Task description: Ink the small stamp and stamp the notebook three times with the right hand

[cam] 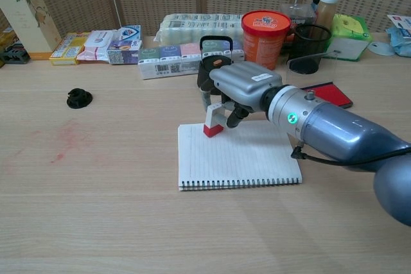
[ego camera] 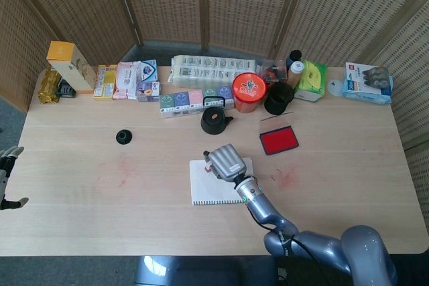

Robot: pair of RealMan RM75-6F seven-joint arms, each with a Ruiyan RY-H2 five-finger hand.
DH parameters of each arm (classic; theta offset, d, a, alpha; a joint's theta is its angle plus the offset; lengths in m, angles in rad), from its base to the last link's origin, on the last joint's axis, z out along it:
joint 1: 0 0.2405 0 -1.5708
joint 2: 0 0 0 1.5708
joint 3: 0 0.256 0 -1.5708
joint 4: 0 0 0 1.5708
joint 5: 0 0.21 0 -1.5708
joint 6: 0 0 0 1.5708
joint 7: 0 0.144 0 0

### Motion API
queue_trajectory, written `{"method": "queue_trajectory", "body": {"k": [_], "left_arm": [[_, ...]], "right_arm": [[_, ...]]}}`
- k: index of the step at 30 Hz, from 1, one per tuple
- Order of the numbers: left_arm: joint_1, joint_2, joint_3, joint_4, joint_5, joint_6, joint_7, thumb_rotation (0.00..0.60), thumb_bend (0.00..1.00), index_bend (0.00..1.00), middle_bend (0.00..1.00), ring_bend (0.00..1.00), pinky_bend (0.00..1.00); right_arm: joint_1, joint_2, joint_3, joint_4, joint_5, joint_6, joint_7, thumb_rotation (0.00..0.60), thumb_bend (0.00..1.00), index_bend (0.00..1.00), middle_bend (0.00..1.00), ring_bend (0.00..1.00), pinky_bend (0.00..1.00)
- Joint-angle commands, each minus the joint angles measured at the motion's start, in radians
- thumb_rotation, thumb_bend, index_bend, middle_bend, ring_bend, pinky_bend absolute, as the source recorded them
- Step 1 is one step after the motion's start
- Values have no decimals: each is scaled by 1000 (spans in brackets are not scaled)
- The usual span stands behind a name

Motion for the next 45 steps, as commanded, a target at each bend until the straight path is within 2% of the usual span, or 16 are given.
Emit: {"method": "queue_trajectory", "body": {"k": [1, 32, 39, 45], "left_arm": [[-1, -1, -1, 1, -2, -2, 1, 600, 0, 0, 0, 0, 57], [4, 3, 1, -1, 6, 6, -11, 600, 0, 0, 0, 0, 57], [4, 6, 2, 0, 10, 5, -17, 600, 0, 0, 0, 0, 57], [7, 9, 3, -2, 17, 9, -24, 600, 0, 0, 0, 0, 57]], "right_arm": [[3, -7, 1, 4, 1, 3, -2, 600, 569, 642, 1000, 1000, 1000], [-5, -45, -31, 74, 4, -29, -1, 600, 568, 652, 1000, 1000, 1000], [-9, 2, -15, 0, -1, 2, -33, 600, 567, 652, 1000, 1000, 1000], [-8, 82, 16, -132, 4, 39, -100, 600, 568, 652, 1000, 1000, 1000]]}}
